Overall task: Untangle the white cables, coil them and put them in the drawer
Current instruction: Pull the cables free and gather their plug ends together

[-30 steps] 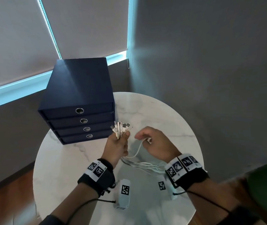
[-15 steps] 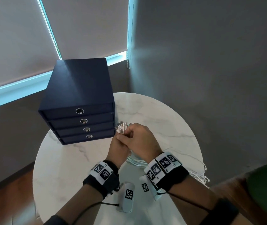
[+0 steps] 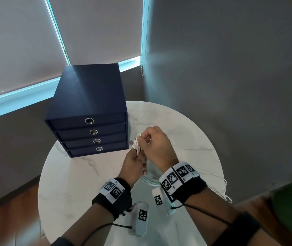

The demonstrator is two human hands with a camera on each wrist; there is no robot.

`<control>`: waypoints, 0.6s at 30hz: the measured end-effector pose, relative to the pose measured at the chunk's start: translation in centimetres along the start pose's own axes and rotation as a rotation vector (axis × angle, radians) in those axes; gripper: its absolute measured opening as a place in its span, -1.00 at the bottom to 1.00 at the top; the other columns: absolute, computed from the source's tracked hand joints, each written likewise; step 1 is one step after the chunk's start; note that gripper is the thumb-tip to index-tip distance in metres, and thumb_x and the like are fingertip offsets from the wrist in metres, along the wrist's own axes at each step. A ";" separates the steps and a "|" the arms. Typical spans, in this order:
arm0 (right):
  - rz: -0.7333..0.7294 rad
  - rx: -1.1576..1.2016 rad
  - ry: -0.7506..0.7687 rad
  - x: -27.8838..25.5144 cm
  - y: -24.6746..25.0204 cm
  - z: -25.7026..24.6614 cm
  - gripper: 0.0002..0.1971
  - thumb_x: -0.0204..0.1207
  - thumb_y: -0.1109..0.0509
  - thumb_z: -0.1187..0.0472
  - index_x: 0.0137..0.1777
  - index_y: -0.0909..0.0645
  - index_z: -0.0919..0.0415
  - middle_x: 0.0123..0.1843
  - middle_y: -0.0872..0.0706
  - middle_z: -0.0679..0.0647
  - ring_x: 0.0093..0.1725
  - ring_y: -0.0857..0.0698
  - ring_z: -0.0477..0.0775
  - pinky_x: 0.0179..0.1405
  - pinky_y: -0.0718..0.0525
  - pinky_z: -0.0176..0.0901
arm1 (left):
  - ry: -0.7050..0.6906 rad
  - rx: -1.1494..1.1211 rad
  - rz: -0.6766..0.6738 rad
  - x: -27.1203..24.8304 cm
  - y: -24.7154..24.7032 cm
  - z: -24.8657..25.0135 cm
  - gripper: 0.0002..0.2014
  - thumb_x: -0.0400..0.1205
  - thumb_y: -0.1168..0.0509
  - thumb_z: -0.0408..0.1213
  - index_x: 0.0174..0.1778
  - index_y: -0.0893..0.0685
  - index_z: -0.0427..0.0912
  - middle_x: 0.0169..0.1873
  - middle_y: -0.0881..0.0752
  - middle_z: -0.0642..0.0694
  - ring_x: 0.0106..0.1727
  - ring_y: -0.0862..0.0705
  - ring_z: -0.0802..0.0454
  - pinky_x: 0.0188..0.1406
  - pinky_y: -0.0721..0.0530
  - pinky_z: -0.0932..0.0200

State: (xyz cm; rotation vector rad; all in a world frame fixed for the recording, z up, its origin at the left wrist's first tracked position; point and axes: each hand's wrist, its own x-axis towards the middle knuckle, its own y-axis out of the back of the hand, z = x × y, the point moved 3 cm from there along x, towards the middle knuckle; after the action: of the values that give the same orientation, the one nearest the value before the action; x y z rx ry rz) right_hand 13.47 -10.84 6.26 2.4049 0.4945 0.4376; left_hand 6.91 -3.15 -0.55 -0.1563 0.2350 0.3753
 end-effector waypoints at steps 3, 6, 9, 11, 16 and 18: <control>-0.108 -0.019 0.063 -0.1 -0.5 -0.1 -0.61 0.50 -0.35 -0.17 0.28 -0.51 -0.06 0.27 -0.53 -0.13 0.31 -0.45 -0.07 0.23 -0.53 -0.16 | -0.019 0.072 -0.042 -0.3 -0.3 0.1 -0.73 0.78 0.01 -0.43 -0.23 -0.45 -0.23 -0.54 -0.40 -0.03 -0.57 -0.34 0.08 -0.58 -0.37 0.18; -0.277 -0.113 0.036 0.5 -0.9 -0.5 -0.62 0.52 -0.30 -0.25 0.25 -0.56 -0.11 0.23 -0.65 -0.12 0.19 -0.61 -0.06 0.20 -0.62 -0.06 | -0.034 0.124 -0.098 -0.8 -0.7 0.2 -0.71 0.72 0.03 -0.53 -0.28 -0.46 -0.24 -0.55 -0.41 -0.07 -0.58 -0.34 0.07 -0.55 -0.35 0.16; -0.290 -0.111 -0.007 1.3 -0.4 -0.1 -0.72 0.57 -0.29 -0.13 -0.17 -0.67 0.03 -0.23 -0.76 -0.05 -0.18 -0.70 -0.01 -0.04 -0.72 0.07 | 0.002 0.065 -0.136 -1.2 -1.0 0.3 -0.72 0.80 0.01 -0.44 -0.25 -0.32 -0.21 -0.55 -0.39 -0.03 -0.57 -0.29 0.11 -0.55 -0.29 0.17; -0.322 -0.085 -0.008 1.5 -0.3 0.4 -0.65 0.56 -0.31 -0.12 -0.27 -0.67 0.11 -0.35 -0.73 0.01 -0.26 -0.68 0.00 -0.11 -0.72 0.07 | 0.018 0.032 -0.161 -1.3 -1.0 0.4 -0.73 0.82 -0.04 -0.38 -0.22 -0.29 -0.19 -0.50 -0.34 -0.05 -0.55 -0.25 0.11 -0.53 -0.27 0.16; -0.381 -0.120 0.020 1.3 -0.4 0.7 -0.67 0.49 -0.37 -0.12 -0.41 -0.57 0.05 -0.42 -0.66 -0.06 -0.32 -0.65 -0.07 -0.23 -0.66 -0.07 | 0.024 0.068 -0.243 -1.4 -1.0 0.4 -0.68 0.80 -0.10 -0.41 -0.31 -0.37 -0.23 -0.49 -0.38 -0.12 -0.54 -0.31 0.05 -0.47 -0.38 0.12; -0.324 -0.151 0.012 1.3 -0.2 0.9 -0.67 0.50 -0.33 -0.04 -0.40 -0.55 0.15 -0.48 -0.62 0.06 -0.38 -0.63 0.04 -0.33 -0.65 -0.07 | -0.025 0.164 -0.261 -1.2 -0.7 0.7 -0.65 0.75 -0.15 -0.45 -0.40 -0.49 -0.28 -0.53 -0.52 -0.14 -0.53 -0.48 -0.03 -0.39 -0.55 0.04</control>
State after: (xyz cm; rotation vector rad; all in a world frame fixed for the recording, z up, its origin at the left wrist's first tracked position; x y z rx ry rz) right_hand 14.97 -10.57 5.74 2.1286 0.8111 0.3329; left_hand 6.21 -4.06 0.49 -0.0196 0.2169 0.0973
